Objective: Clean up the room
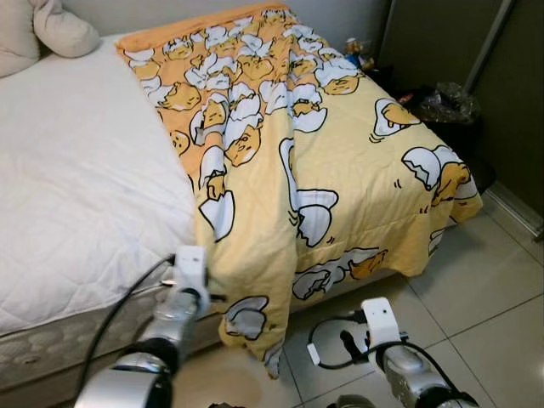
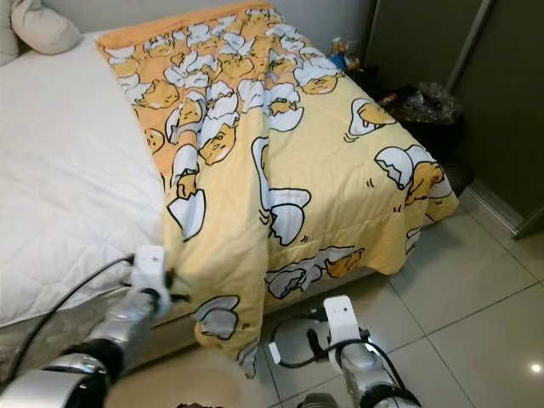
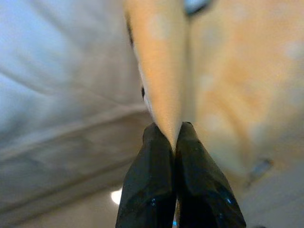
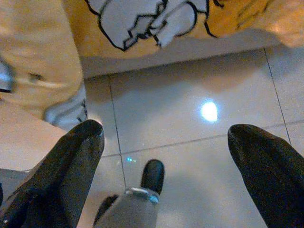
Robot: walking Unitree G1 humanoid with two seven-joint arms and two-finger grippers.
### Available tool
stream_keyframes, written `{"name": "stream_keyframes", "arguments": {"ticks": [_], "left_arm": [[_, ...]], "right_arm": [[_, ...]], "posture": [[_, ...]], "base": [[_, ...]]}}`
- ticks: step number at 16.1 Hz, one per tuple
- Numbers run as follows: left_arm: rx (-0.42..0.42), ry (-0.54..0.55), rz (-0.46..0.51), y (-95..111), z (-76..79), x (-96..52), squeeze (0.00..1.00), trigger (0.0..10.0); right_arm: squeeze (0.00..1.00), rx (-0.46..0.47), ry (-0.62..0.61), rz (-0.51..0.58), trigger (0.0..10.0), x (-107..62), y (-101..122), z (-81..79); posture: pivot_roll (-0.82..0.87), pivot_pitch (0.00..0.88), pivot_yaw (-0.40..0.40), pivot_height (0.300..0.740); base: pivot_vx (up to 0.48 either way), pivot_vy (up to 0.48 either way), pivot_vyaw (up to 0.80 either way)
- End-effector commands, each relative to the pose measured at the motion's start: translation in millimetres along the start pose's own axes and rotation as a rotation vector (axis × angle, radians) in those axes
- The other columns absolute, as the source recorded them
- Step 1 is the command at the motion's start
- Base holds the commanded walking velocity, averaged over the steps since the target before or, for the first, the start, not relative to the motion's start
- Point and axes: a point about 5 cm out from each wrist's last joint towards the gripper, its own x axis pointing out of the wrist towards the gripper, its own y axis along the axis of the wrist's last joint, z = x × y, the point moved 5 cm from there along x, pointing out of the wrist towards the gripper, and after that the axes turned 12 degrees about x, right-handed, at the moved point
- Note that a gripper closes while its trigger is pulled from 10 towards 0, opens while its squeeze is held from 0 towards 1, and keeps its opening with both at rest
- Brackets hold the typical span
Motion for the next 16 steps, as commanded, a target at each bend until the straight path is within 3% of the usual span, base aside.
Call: {"name": "stream_keyframes", "arguments": {"ticks": [1, 3, 6, 9, 10, 11, 13, 15, 16], "left_arm": [[0.023, -0.096, -0.084, 3, 24.9, 3.6, 0.0, 10.0], [-0.069, -0.097, -0.113, -5, 32.0, 1.8, 0.0, 10.0], [0.047, -0.097, -0.096, -4, 34.1, 1.7, 0.0, 10.0], [0.16, -0.047, -0.053, 13, 18.8, 5.5, 0.0, 10.0], [0.206, -0.011, -0.047, 17, 7.9, 6.4, 0.0, 10.0], [0.337, 0.122, -0.039, 29, -34.0, 6.4, 0.0, 10.0], [0.398, 0.206, -0.045, 36, -64.3, 3.6, 0.0, 10.0], [0.552, 0.33, -0.06, 48, -109.3, -4.5, 0.0, 10.0], [0.601, 0.369, -0.067, 51, -121.5, -7.7, 0.0, 10.0]], "right_arm": [[0.0, -0.015, 0.03, 0.024, 10.0, 1.9, 7, -10.4], [0.0, -0.019, 0.038, 0.041, 10.0, 2.3, 11, -12.7], [0.0, -0.026, 0.065, 0.095, 10.0, 5.4, 30, -27.8], [0.0, -0.031, 0.077, 0.123, 10.0, 6.2, 40, -34.4], [0.0, -0.031, 0.08, 0.128, 10.0, 6.2, 42, -35.4], [0.0, -0.03, 0.086, 0.141, 10.0, 6.0, 45, -36.7], [0.0, -0.029, 0.088, 0.149, 10.0, 5.6, 46, -36.1], [0.0, -0.027, 0.086, 0.16, 10.0, 4.6, 47, -33.1], [0.0, -0.026, 0.086, 0.161, 10.0, 4.5, 47, -32.6]], "posture": [[-0.24, 0.034, 0.103, 0.731], [-0.24, 0.038, 0.104, 0.731], [-0.24, 0.043, 0.101, 0.731], [-0.24, 0.048, 0.101, 0.731], [-0.24, 0.05, 0.1, 0.731], [-0.24, 0.054, 0.099, 0.731], [-0.25, 0.058, 0.1, 0.731], [-0.25, 0.061, 0.098, 0.731], [-0.25, 0.061, 0.096, 0.731]], "base": [[0.0, 0.0, 0.0], [0.0, 0.0, 0.0], [0.0, 0.0, 0.0], [0.0, 0.0, 0.0], [0.0, 0.0, 0.0], [0.0, 0.0, 0.0], [0.0, 0.0, 0.0], [0.0, 0.0, 0.0], [0.0, 0.0, 0.0]]}}
